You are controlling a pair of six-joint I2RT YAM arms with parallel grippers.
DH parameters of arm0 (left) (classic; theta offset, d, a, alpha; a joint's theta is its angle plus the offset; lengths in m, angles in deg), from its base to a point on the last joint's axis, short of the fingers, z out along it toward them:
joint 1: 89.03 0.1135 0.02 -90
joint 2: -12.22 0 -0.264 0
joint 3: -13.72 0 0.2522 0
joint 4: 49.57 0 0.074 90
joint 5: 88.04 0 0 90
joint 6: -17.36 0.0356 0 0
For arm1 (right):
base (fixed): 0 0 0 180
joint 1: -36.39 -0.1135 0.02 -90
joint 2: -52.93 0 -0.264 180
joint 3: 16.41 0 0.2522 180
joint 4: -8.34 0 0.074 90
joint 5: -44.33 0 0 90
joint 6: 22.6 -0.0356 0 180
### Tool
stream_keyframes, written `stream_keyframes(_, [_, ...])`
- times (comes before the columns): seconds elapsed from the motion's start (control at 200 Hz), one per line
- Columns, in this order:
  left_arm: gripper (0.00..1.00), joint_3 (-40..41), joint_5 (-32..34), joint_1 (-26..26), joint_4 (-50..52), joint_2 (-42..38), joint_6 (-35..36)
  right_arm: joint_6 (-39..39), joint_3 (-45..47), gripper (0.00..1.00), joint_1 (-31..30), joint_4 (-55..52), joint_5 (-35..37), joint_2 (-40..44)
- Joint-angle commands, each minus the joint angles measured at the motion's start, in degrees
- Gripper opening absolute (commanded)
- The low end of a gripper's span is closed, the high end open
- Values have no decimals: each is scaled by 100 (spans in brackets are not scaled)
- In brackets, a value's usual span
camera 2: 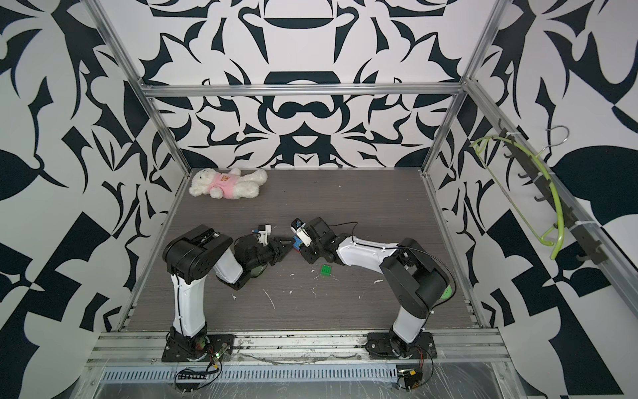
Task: Assemble the letter v with lego
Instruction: Assemble the lego brick with the lego brick.
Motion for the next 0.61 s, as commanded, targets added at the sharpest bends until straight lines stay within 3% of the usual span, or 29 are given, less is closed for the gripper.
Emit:
stream_keyframes(0.0, [41, 340, 143, -1, 1498, 454, 84, -60, -40, 0, -50, -515, 230, -246])
stream_keyframes(0.6, [41, 299, 92, -1, 1505, 456, 85, 159, 211, 0, -65, -542, -120, 176])
